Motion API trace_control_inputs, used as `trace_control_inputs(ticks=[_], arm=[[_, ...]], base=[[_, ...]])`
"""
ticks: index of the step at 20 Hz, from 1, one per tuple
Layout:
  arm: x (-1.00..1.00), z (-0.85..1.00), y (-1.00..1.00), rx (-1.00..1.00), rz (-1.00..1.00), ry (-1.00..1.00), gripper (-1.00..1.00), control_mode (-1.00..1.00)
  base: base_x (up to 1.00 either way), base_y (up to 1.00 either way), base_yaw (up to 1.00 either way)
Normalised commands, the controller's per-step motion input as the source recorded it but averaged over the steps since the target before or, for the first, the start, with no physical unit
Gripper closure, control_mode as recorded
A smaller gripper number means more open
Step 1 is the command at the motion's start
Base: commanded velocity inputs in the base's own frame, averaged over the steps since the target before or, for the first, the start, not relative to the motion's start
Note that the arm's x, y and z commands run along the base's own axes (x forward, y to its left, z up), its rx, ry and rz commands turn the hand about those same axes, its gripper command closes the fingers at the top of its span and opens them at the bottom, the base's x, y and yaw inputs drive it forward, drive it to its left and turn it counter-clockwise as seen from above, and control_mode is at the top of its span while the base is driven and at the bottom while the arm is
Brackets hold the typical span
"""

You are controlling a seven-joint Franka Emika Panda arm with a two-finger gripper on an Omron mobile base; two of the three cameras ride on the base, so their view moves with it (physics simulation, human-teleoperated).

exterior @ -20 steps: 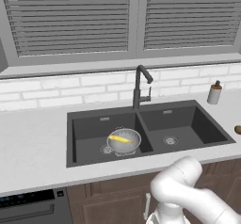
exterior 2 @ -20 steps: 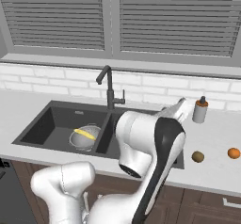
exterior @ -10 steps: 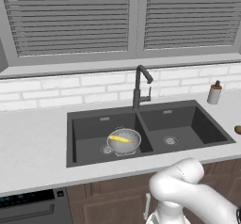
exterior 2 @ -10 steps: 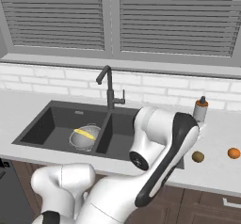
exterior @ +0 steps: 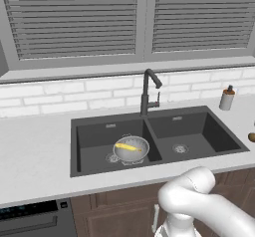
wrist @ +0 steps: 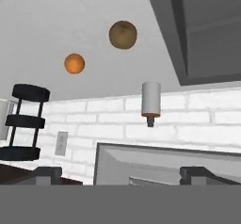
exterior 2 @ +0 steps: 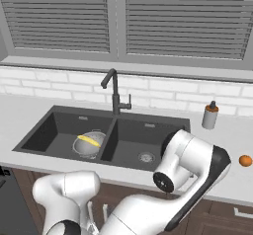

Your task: Put the colander in the sink, put the kiwi, banana, tangerine in the colander, and turn on the sink faucet and pour water over the colander.

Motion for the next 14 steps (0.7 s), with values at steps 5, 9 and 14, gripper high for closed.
trace_control_inputs(ticks=[5,9,14], arm=[[-0.03,-0.34,-0.34,0.14,0.09,0.06,-1.0,-1.0],[0.0,-0.29,-0.3,0.0,0.03,0.06,-1.0,-1.0],[0.0,-0.38,-0.23,0.0,0.0,0.14,-1.0,-1.0]], base=[[0.0,0.0,0.0],[0.0,0.0,0.0],[0.0,0.0,0.0]])
